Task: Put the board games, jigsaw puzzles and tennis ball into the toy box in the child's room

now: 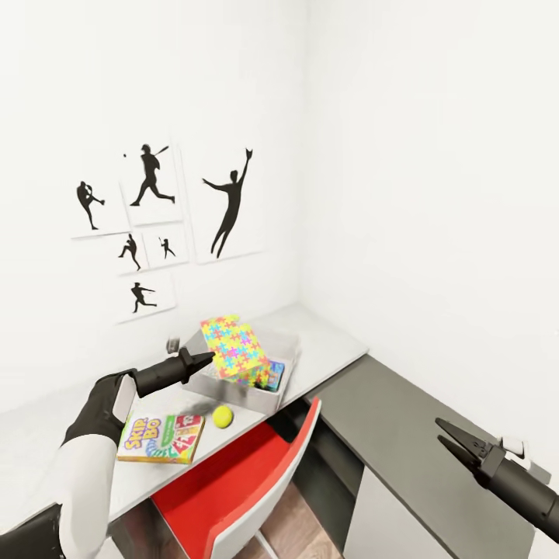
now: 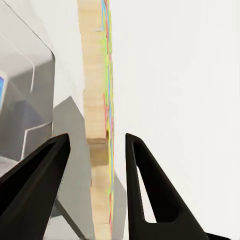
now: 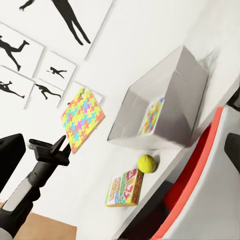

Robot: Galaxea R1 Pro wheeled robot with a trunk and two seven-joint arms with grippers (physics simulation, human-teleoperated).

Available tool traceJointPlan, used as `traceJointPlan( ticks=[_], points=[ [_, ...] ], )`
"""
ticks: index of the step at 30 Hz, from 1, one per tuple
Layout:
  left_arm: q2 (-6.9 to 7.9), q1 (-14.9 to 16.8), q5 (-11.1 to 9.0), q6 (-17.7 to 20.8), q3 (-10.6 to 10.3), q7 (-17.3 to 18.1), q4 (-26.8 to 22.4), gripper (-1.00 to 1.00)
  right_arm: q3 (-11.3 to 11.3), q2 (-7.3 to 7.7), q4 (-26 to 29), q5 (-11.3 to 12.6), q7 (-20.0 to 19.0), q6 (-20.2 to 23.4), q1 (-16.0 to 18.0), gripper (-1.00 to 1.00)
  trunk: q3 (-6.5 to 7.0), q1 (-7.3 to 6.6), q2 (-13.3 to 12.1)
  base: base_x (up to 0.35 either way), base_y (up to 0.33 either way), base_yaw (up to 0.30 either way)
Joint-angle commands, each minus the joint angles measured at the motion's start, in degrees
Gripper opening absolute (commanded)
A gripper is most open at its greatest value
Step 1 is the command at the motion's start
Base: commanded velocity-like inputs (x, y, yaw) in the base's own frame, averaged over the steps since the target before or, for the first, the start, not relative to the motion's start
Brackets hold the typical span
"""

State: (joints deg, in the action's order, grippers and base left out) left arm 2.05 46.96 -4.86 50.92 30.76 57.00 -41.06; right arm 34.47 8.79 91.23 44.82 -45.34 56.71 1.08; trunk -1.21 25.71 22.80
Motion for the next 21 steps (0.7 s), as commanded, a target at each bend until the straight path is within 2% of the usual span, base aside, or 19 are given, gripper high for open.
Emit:
traceJointPlan(
  ticks=[1,11,21],
  points=[
    [-0.01,0.1,-0.2,0.4,0.1,0.0,0.0,-1.0,0.1,0.0,0.0,-0.2,-0.3,0.2,0.1,1.0,-0.13,0.07,0.1,0.326,-0.001,0.0],
    [-0.11,0.1,-0.2,0.4,0.1,0.1,-0.2,-1.0,0.0,0.0,0.0,-0.2,-0.2,0.2,0.1,1.0,-0.13,0.07,0.1,0.294,-0.042,0.0],
    [-0.11,0.1,-0.2,0.4,0.1,0.1,-0.2,-1.0,-0.1,0.0,0.0,-0.2,-0.3,0.2,0.1,1.0,-0.13,0.07,0.1,0.103,-0.016,0.0]
  ],
)
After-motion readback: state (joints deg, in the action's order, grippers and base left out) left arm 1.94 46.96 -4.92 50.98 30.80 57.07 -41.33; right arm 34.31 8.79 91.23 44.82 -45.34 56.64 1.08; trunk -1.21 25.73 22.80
